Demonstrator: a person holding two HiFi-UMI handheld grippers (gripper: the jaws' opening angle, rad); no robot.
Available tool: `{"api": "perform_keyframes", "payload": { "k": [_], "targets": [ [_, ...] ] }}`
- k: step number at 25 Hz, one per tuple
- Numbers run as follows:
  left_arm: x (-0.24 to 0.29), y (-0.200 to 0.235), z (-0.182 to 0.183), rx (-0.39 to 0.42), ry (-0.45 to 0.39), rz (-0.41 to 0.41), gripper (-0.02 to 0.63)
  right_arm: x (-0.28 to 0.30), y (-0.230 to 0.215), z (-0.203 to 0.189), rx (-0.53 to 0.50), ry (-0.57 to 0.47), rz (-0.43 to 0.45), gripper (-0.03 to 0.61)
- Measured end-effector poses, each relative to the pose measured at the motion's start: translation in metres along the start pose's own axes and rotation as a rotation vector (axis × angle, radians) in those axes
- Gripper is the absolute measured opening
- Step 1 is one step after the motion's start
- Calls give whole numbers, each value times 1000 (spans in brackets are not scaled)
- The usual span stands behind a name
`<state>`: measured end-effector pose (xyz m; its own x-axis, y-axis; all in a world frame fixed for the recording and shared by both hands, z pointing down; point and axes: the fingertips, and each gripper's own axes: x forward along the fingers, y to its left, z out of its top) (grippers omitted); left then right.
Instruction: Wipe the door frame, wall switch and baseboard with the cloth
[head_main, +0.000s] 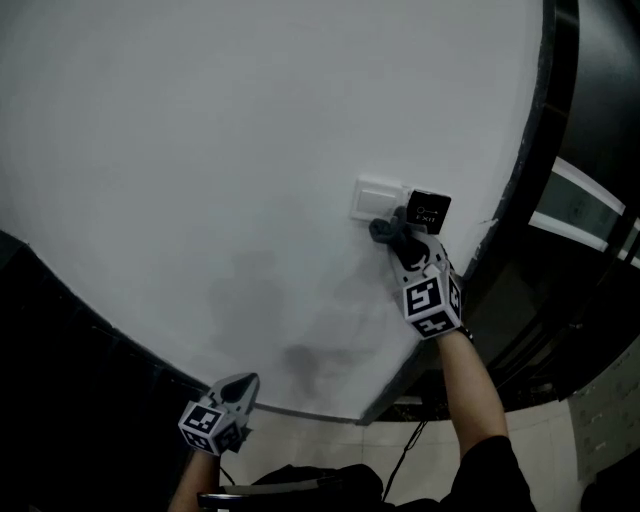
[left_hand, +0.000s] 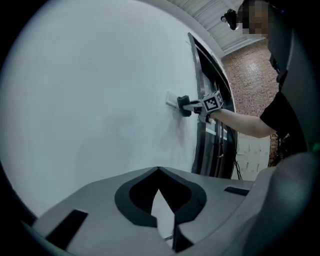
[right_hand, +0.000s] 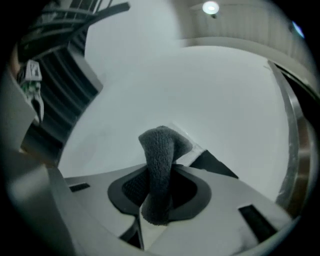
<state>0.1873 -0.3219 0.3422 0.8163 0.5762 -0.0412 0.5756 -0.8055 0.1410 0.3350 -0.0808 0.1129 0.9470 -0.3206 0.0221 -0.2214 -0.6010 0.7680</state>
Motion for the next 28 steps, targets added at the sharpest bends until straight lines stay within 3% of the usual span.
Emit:
{"api": "perform_keyframes", "payload": {
  "k": [2, 5, 7, 9, 15, 28],
  "targets": [
    [-4, 4, 1, -7, -7, 15, -9, 4, 19, 39, 200, -121, 121, 92],
    [-10, 10, 1, -17, -23, 35, -9, 17, 37, 92, 391, -237, 277, 92],
    [-15, 14, 1, -25, -31, 53, -9, 33, 35, 109, 483, -263, 306, 92],
    [-21, 18, 0, -30, -39, 72, -9, 49, 25, 107, 548, -249, 279, 91],
    [-35, 32, -4, -20, -11, 107, -9, 42, -12, 73, 581, -230, 157, 91],
    [-1, 12, -3, -33, 7, 10, -9, 8, -76, 9, 608, -169, 33, 92]
  ]
}}
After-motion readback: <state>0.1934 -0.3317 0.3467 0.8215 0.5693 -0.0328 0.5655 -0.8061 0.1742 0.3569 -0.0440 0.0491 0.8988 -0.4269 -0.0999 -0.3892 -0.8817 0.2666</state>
